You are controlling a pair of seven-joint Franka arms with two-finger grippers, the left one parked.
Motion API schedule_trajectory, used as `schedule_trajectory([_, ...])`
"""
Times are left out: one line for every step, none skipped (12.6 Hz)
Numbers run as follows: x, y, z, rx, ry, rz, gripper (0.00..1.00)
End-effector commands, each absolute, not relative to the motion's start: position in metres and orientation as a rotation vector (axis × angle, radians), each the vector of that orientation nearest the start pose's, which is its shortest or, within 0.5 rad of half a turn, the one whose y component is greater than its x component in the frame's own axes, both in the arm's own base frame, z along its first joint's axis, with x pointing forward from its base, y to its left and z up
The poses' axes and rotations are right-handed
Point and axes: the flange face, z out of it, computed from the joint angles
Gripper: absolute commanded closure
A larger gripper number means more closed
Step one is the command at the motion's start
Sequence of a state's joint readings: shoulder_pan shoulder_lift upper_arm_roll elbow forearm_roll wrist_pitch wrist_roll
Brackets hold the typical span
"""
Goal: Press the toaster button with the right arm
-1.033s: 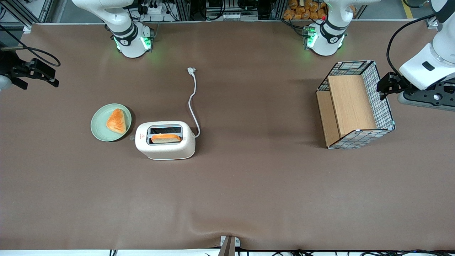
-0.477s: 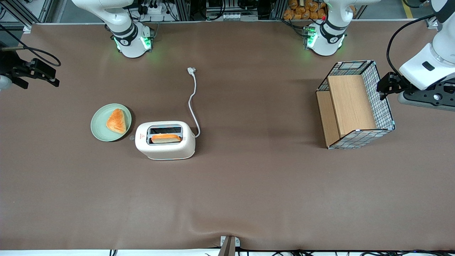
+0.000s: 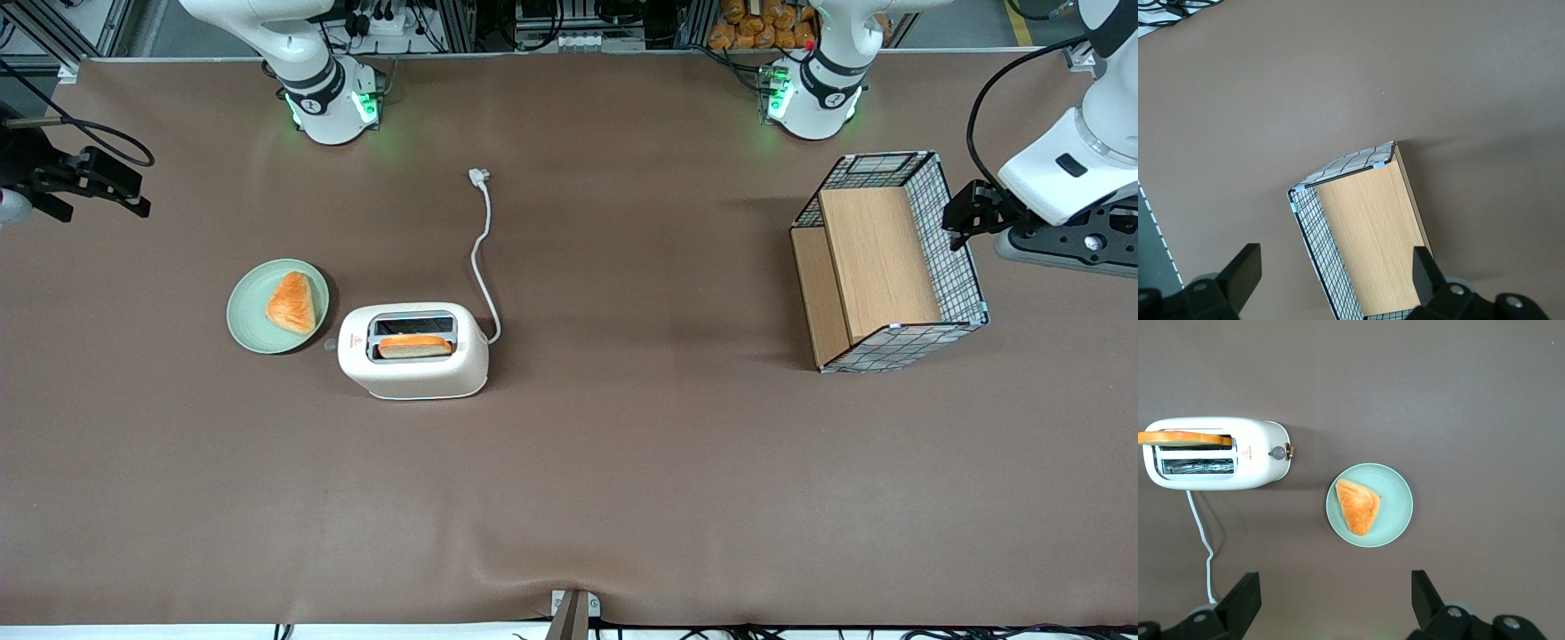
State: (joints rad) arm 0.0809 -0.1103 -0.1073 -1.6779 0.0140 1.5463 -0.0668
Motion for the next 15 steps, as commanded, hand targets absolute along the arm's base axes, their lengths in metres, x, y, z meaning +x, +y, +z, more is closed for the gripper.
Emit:
schedule_trajectory([0.522, -0.011, 0.625, -3.117, -0.044, 0.057, 0.00])
schedule_trajectory([0.525, -0.007, 0.623, -3.117, -0.053, 0.059, 0.00])
schedule_trajectory([0.530, -0.003, 0.615, -3.116, -0.065, 0.078, 0.00])
schedule_trajectory([0.535, 0.004, 0.606, -3.104, -0.078, 0.099, 0.00])
schedule_trajectory([0.544, 0.009, 0.594, -3.065, -0.074, 0.113, 0.00])
schedule_trajectory([0.553, 0.014, 0.578, -3.028, -0.068, 0.138, 0.00])
schedule_trajectory([0.561, 0.017, 0.563, -3.000, -0.059, 0.175, 0.00])
schedule_trajectory([0.568, 0.022, 0.549, -2.973, -0.052, 0.191, 0.00])
schedule_trajectory([0.577, 0.023, 0.535, -2.954, -0.040, 0.200, 0.00])
schedule_trajectory([0.584, 0.026, 0.519, -2.948, -0.038, 0.224, 0.00])
schedule_trajectory([0.591, 0.030, 0.502, -2.936, -0.032, 0.248, 0.00])
schedule_trajectory([0.597, 0.032, 0.486, -2.919, -0.021, 0.268, 0.00])
schedule_trajectory([0.602, 0.033, 0.471, -2.900, -0.007, 0.292, 0.00])
schedule_trajectory([0.605, 0.034, 0.458, -2.879, 0.007, 0.322, 0.00])
schedule_trajectory([0.607, 0.032, 0.452, -2.864, 0.023, 0.332, 0.00])
